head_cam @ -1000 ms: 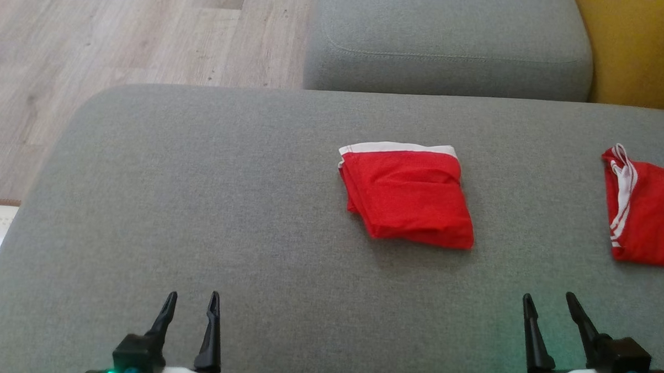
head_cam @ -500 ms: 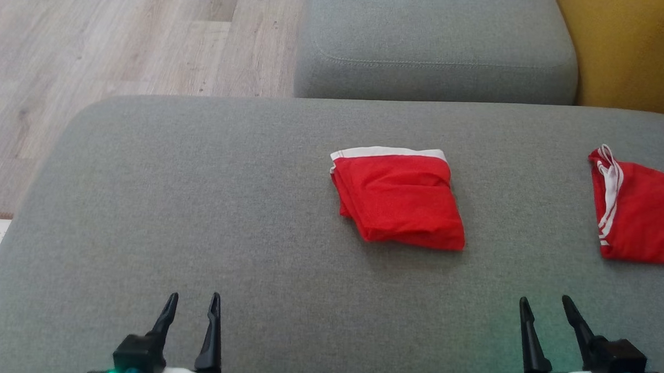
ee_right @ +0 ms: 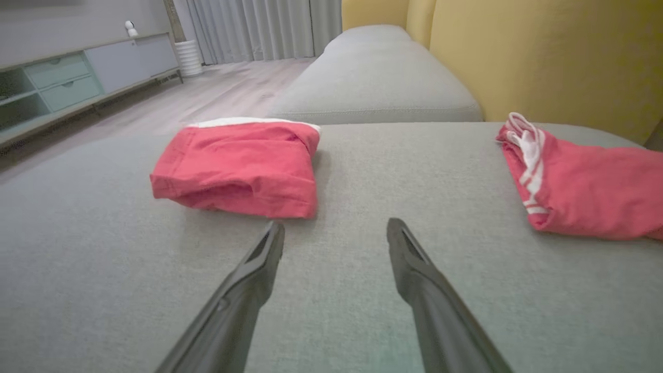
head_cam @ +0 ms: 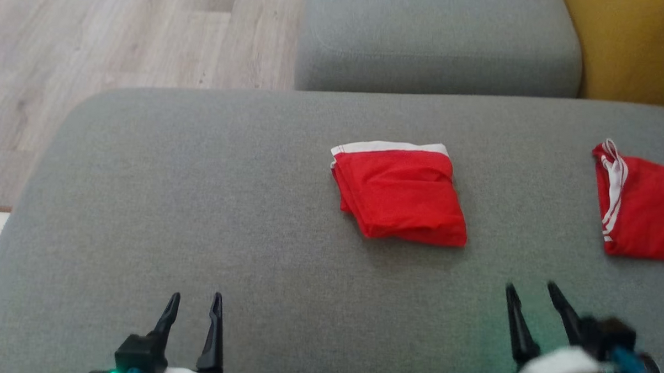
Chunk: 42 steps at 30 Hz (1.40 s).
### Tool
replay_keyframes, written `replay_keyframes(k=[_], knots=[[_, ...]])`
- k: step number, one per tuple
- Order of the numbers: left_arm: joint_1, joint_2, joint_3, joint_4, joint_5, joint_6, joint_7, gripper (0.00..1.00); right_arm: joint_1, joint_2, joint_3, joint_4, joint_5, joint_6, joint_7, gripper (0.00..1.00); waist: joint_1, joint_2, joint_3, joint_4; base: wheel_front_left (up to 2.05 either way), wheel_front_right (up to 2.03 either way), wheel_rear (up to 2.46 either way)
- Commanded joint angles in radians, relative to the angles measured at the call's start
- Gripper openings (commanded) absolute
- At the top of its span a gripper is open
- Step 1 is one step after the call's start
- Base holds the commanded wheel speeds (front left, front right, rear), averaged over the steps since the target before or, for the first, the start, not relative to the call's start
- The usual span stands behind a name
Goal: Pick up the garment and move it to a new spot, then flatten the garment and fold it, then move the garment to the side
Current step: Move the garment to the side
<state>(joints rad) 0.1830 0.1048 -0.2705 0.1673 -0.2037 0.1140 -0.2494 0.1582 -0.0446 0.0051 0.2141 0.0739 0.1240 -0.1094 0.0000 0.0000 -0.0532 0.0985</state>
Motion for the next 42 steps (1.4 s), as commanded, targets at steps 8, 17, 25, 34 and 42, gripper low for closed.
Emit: replay_keyframes(k=[8, 17, 25, 34, 42], knots=[[-0.094, -0.016, 0.013, -0.03, 0.019, -0.022, -0.012, 1.0, -0.348, -0.071, 0.037, -0.075, 0.188, 0.007, 0.414, 1.0, 0.0, 0.0, 0.119, 0.044, 0.0, 0.0, 0.0], [-0.176, -0.036, -0.029, -0.019, 0.021, -0.037, -0.012, 1.0, -0.588, -0.074, -0.019, 0.101, 0.261, 0.007, 0.675, 1.0, 0.0, 0.0, 0.216, 0.139, 0.0, 0.0, 0.0], [-0.207, -0.048, -0.063, -0.002, 0.013, -0.036, -0.012, 1.0, -0.719, -0.079, -0.084, 0.32, 0.223, 0.007, 0.717, 1.0, 0.0, 0.0, 0.259, 0.193, 0.0, 0.0, 0.0], [-0.221, -0.052, -0.046, -0.027, -0.001, -0.011, -0.012, 1.0, -0.822, -0.082, -0.086, 0.385, 0.325, 0.007, 0.695, 0.0, 0.0, 0.0, 0.283, 0.094, 0.0, 0.0, 0.0], [-0.244, -0.051, -0.063, -0.037, 0.022, -0.038, -0.012, 1.0, -0.912, -0.267, -0.109, 0.309, 0.339, 0.007, 0.722, 0.0, 0.0, 0.0, 0.32, -0.066, 0.0, 0.0, 0.0]])
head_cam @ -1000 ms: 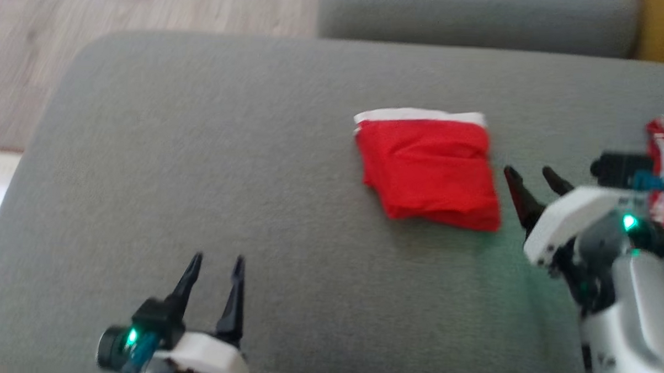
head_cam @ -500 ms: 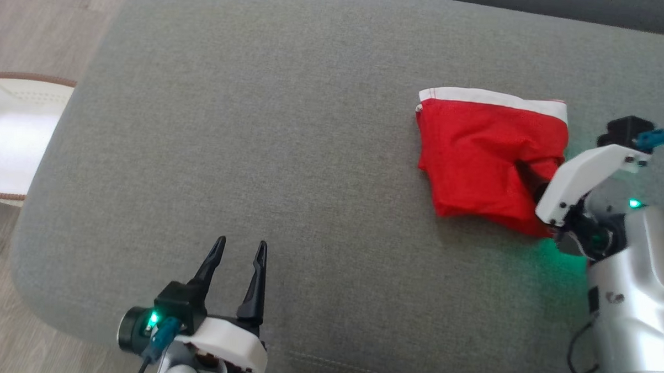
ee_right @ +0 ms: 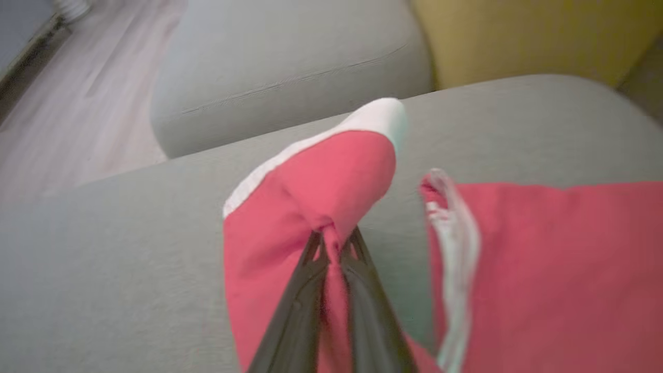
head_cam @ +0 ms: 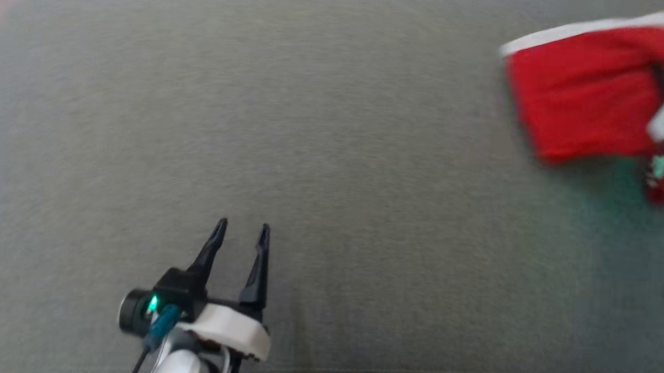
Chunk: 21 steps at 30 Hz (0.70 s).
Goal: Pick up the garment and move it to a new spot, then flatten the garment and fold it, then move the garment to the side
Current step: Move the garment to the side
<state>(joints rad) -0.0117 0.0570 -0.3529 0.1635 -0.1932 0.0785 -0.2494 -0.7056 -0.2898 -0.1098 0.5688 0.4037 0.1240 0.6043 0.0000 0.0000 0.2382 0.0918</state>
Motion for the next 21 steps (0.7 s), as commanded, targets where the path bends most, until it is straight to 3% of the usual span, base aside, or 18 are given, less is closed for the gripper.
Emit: replay_keyframes(k=[1, 8, 12, 13, 14, 21], knots=[[-0.057, -0.004, 0.014, -0.035, 0.014, -0.005, -0.012, 1.0, -0.057, -0.044, -0.003, -0.051, 0.01, 0.007, 0.023, 0.0, 0.0, 0.0, 0.037, -0.068, 0.0, 0.0, 0.0], [-0.078, 0.005, 0.002, -0.037, 0.025, -0.01, -0.012, 1.0, -0.1, -0.148, -0.11, -0.028, -0.088, 0.007, 0.085, 0.0, 0.0, 0.0, 0.085, -0.092, 0.0, 0.0, 0.0], [-0.084, 0.013, 0.009, -0.04, 0.024, -0.007, -0.012, 1.0, -0.087, -0.209, -0.164, 0.022, -0.23, 0.007, 0.069, 0.01, 0.0, 0.0, 0.096, -0.073, 0.0, 0.0, 0.0], [-0.086, 0.013, 0.011, -0.041, 0.023, -0.006, -0.012, 1.0, -0.081, -0.223, -0.159, 0.026, -0.271, 0.007, 0.057, 0.4, 0.0, 0.0, 0.096, -0.069, 0.0, 0.0, 0.0], [-0.087, 0.013, 0.012, -0.042, 0.021, -0.004, -0.012, 1.0, -0.074, -0.238, -0.156, 0.027, -0.314, 0.007, 0.039, 1.0, 0.0, 0.0, 0.095, -0.065, 0.0, 0.0, 0.0], [-0.073, 0.01, 0.017, -0.038, 0.005, 0.007, -0.012, 1.0, -0.041, -0.268, -0.12, 0.028, -0.487, 0.007, -0.075, 1.0, 0.0, 0.0, 0.062, -0.053, 0.0, 0.0, 0.0]])
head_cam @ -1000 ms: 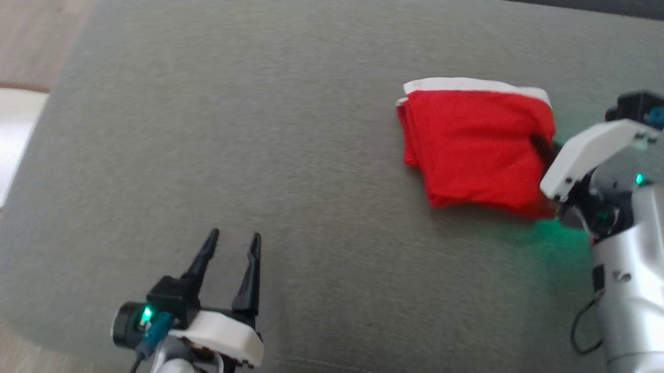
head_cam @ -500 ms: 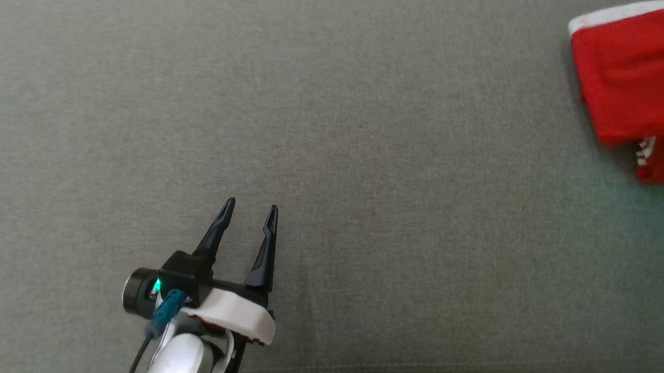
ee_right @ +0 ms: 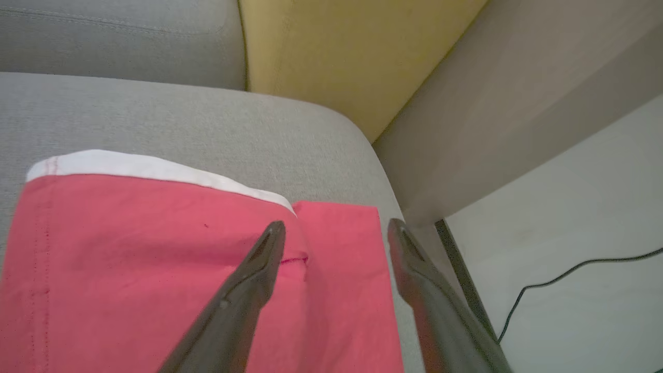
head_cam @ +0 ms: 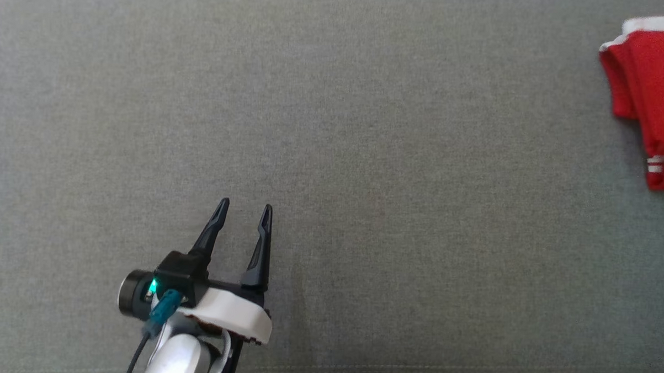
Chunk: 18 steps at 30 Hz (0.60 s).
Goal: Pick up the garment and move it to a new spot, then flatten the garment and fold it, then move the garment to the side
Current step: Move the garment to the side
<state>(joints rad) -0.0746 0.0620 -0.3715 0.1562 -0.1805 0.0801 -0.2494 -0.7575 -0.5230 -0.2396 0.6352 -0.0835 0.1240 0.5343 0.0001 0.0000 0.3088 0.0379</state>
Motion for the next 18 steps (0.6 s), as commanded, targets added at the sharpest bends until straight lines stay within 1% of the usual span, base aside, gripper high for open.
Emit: replay_keyframes(k=[1, 2, 4, 8, 11, 13, 16, 18], knots=[[-0.005, 0.004, 0.037, -0.031, -0.011, 0.008, -0.012, 1.0, 0.015, -0.035, 0.025, -0.048, -0.013, 0.007, -0.027, 1.0, -0.0001, 0.0, -0.019, 0.001, 0.0, 0.0, 0.0], [0.001, 0.004, 0.037, -0.029, -0.014, 0.009, -0.012, 1.0, 0.019, -0.032, 0.041, -0.062, -0.017, 0.007, -0.051, 1.0, -0.0001, 0.0, -0.029, -0.001, 0.0, 0.0, 0.0], [0.013, 0.003, 0.042, -0.027, -0.023, 0.014, -0.012, 1.0, 0.019, -0.006, 0.046, -0.102, 0.005, 0.007, -0.099, 1.0, -0.0001, 0.0, -0.053, -0.004, 0.0, 0.0, 0.0], [0.041, 0.004, 0.057, -0.02, -0.039, 0.025, -0.012, 1.0, 0.08, 0.057, 0.082, -0.224, 0.089, 0.007, -0.172, 1.0, -0.0001, 0.0, -0.108, -0.011, 0.0, 0.0, 0.0], [0.061, 0.01, 0.073, -0.012, -0.051, 0.036, -0.012, 1.0, 0.162, 0.089, 0.104, -0.354, 0.145, 0.007, -0.201, 1.0, -0.0001, 0.0, -0.146, -0.017, 0.0, 0.0, 0.0], [0.074, 0.015, 0.085, -0.007, -0.057, 0.046, -0.012, 1.0, 0.235, 0.114, 0.121, -0.448, 0.158, 0.007, -0.217, 1.0, -0.0001, 0.0, -0.173, -0.018, 0.0, 0.0, 0.0], [0.095, 0.024, 0.098, -0.001, -0.065, 0.055, -0.012, 1.0, 0.36, 0.169, 0.148, -0.579, 0.172, 0.007, -0.239, 1.0, -0.0001, 0.0, -0.212, -0.018, 0.0, 0.0, 0.0], [0.11, 0.03, 0.106, 0.007, -0.072, 0.059, -0.012, 1.0, 0.448, 0.219, 0.162, -0.645, 0.179, 0.007, -0.254, 1.0, -0.0001, 0.0, -0.242, -0.015, 0.0, 0.0, 0.0]])
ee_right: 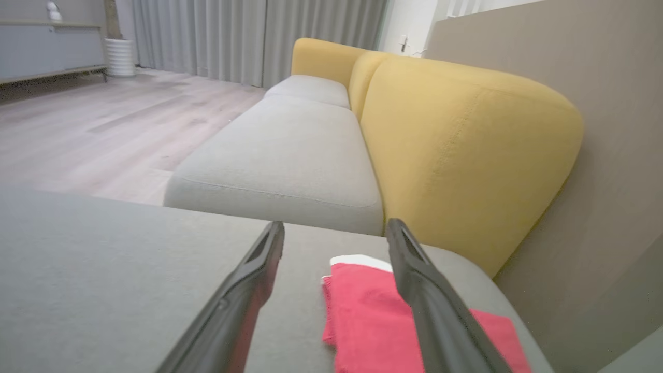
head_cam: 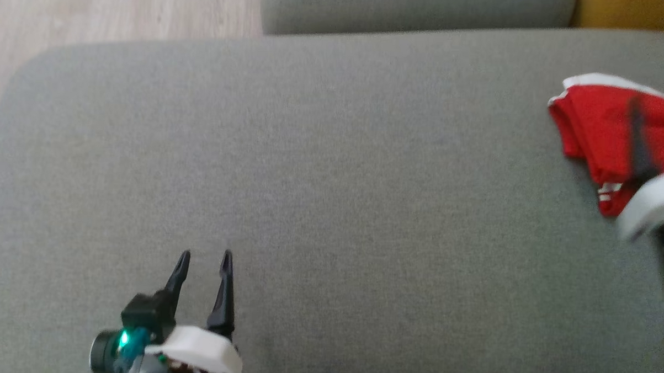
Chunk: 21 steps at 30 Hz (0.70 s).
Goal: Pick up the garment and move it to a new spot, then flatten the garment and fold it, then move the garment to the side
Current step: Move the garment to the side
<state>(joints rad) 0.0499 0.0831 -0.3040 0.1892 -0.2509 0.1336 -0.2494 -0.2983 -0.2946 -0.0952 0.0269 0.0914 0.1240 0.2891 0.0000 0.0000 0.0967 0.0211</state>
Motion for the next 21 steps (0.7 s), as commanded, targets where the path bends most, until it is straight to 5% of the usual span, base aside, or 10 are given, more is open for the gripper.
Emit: replay_keyframes(k=[1, 9, 21], knots=[[-0.007, 0.01, 0.04, -0.022, -0.003, 0.008, -0.011, 1.0, 0.03, 0.01, 0.023, -0.064, -0.001, 0.007, -0.028, 1.0, 0.0, 0.0, -0.042, 0.003, 0.0, 0.0, 0.0], [0.039, 0.024, 0.051, 0.007, -0.011, 0.026, -0.01, 1.0, 0.312, 0.208, 0.011, -0.114, -0.081, 0.007, -0.186, 1.0, 0.0, 0.0, -0.124, 0.012, 0.0, 0.0, 0.0], [0.073, 0.035, 0.08, 0.041, -0.016, 0.036, -0.012, 1.0, 0.458, 0.244, 0.058, 0.078, -0.106, 0.007, -0.48, 1.0, 0.0, 0.0, -0.17, 0.032, 0.0, 0.0, 0.0]])
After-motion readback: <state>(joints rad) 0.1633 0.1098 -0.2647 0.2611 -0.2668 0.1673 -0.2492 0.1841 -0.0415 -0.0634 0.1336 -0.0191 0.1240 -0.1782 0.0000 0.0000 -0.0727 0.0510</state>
